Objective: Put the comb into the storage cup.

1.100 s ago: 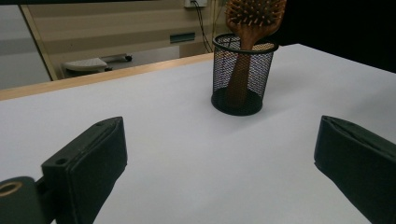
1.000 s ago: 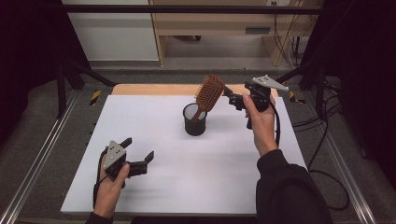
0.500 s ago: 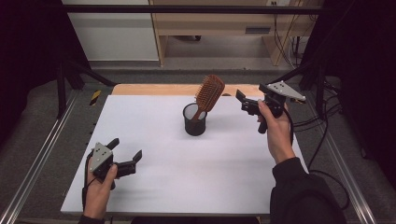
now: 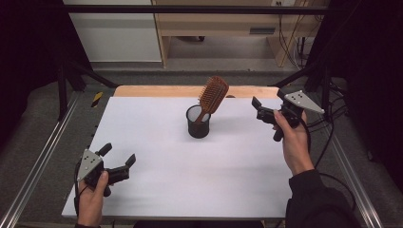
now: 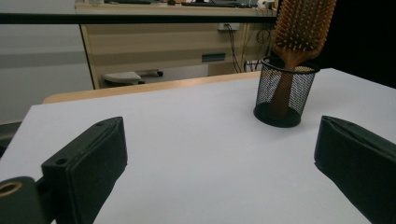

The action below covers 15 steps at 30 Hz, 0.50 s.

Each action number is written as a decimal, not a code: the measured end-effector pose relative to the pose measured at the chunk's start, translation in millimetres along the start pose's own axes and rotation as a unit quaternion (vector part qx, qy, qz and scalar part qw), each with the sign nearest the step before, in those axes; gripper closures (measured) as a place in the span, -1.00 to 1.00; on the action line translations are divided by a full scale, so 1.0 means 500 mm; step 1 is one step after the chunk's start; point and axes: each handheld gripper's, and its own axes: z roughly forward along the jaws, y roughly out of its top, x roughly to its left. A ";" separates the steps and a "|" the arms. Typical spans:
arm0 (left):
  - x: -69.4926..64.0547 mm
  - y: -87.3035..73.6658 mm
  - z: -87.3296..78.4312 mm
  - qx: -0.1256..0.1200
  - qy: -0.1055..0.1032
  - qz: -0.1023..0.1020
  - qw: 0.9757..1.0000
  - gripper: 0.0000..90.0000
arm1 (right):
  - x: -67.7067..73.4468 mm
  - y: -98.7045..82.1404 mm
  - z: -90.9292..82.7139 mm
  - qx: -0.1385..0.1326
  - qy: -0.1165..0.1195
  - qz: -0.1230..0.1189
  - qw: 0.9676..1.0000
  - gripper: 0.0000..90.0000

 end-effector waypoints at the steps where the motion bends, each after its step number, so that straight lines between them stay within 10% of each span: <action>1: 0.002 0.000 -0.001 0.000 0.001 -0.001 1.000 -0.94 | -0.002 0.000 -0.004 -0.001 -0.001 0.002 1.000 -0.95; 15: 0.035 -0.003 -0.028 -0.008 0.014 -0.011 1.000 -0.94 | -0.019 -0.013 -0.063 -0.005 -0.009 -0.007 1.000 -0.95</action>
